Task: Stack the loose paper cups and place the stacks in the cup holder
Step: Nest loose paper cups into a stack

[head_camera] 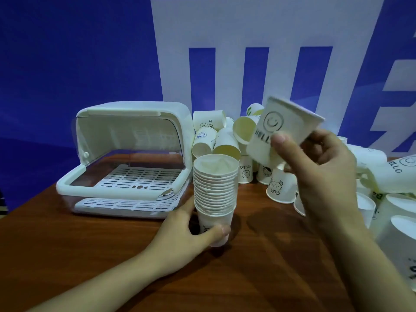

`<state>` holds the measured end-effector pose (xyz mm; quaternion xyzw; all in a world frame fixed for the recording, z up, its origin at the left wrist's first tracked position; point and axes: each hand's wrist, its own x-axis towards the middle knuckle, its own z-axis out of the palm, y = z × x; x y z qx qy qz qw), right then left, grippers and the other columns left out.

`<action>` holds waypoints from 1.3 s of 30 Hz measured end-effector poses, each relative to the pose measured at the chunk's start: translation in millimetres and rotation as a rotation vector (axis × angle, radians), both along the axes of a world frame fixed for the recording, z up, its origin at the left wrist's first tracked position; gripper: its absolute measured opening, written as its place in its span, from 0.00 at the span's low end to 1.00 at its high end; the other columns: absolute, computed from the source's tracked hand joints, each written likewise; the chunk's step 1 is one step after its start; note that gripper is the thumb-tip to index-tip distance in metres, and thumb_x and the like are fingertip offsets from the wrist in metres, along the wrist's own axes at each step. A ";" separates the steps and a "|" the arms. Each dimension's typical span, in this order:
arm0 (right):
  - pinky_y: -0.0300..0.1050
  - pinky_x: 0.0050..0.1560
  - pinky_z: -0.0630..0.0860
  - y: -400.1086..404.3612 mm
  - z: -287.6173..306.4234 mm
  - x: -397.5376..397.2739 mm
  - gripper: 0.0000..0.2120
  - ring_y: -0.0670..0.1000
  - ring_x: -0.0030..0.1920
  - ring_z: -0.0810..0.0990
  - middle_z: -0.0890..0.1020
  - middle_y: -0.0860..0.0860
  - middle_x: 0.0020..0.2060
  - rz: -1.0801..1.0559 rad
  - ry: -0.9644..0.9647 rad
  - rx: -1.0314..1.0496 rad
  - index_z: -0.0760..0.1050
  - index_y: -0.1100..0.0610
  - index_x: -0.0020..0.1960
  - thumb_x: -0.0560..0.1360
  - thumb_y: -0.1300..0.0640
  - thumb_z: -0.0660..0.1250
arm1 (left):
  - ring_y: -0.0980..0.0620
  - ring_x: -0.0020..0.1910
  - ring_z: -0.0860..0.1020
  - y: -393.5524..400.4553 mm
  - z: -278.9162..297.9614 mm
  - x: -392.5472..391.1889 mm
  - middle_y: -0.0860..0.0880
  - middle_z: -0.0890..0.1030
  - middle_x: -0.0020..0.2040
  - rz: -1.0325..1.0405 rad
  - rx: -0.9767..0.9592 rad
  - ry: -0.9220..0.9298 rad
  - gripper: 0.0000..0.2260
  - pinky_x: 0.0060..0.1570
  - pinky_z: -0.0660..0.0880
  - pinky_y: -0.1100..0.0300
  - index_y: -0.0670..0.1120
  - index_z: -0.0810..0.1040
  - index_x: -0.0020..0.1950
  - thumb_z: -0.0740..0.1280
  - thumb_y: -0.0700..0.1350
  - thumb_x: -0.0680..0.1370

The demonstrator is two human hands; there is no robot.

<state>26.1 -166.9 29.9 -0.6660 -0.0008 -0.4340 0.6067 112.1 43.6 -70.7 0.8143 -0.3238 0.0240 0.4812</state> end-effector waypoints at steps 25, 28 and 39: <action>0.40 0.58 0.75 28.6 -25.3 16.9 0.21 0.42 0.60 0.79 0.81 0.37 0.56 0.022 0.094 -0.388 0.78 0.40 0.61 0.74 0.31 0.62 | 0.69 0.65 0.77 -10.3 2.5 -9.2 0.69 0.80 0.64 -0.105 -0.038 0.008 0.28 0.61 0.70 0.75 0.59 0.74 0.71 0.77 0.57 0.72; 0.42 0.59 0.76 28.1 -29.9 19.5 0.24 0.43 0.61 0.79 0.80 0.39 0.58 0.024 0.092 -0.400 0.78 0.44 0.65 0.74 0.33 0.63 | 0.68 0.66 0.77 -10.1 2.9 -9.6 0.69 0.81 0.64 -0.099 -0.038 0.002 0.27 0.62 0.70 0.74 0.59 0.74 0.71 0.77 0.55 0.73; 0.38 0.70 0.62 27.8 -44.3 26.6 0.27 0.43 0.72 0.65 0.73 0.41 0.67 -0.053 0.094 -0.478 0.80 0.48 0.64 0.74 0.34 0.58 | 0.67 0.64 0.78 -7.9 2.4 -9.5 0.68 0.81 0.63 -0.060 0.010 -0.053 0.25 0.63 0.74 0.63 0.59 0.75 0.70 0.77 0.57 0.75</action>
